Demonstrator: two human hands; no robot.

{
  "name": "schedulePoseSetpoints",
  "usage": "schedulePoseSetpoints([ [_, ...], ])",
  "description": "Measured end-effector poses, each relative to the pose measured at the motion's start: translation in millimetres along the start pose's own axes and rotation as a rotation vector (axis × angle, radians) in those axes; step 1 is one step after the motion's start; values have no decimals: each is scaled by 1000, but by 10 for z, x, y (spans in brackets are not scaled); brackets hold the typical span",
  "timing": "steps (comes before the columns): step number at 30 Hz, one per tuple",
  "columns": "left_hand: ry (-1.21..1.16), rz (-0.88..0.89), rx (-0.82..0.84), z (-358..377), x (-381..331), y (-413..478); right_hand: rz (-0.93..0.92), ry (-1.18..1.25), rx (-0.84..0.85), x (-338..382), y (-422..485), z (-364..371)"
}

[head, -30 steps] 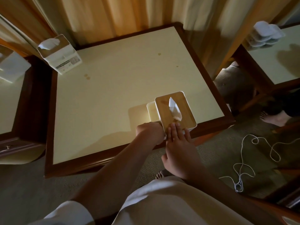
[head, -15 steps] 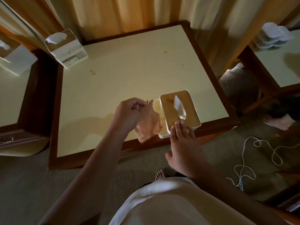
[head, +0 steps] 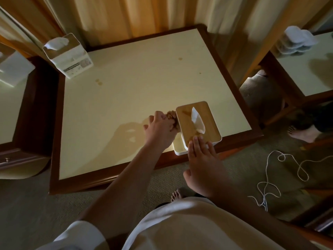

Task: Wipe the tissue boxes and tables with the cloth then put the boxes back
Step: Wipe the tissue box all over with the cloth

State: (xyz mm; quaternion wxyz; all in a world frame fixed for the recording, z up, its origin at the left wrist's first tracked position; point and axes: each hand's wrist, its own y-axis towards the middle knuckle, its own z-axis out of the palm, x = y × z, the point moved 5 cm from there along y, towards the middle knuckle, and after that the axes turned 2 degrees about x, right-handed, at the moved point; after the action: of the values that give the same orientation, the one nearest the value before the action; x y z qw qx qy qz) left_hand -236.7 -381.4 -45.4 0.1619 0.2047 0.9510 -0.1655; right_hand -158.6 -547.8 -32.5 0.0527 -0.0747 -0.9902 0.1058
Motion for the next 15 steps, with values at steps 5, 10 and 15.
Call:
schedulePoseSetpoints([
  [5,226,-109,348,81,-192,164,-9,10,6,-36,8,-6],
  [10,113,-274,749,61,-257,257,-8,4,9,-44,17,-22],
  [15,175,-326,739,43,-226,206,-6,-18,32,-27,38,18],
])
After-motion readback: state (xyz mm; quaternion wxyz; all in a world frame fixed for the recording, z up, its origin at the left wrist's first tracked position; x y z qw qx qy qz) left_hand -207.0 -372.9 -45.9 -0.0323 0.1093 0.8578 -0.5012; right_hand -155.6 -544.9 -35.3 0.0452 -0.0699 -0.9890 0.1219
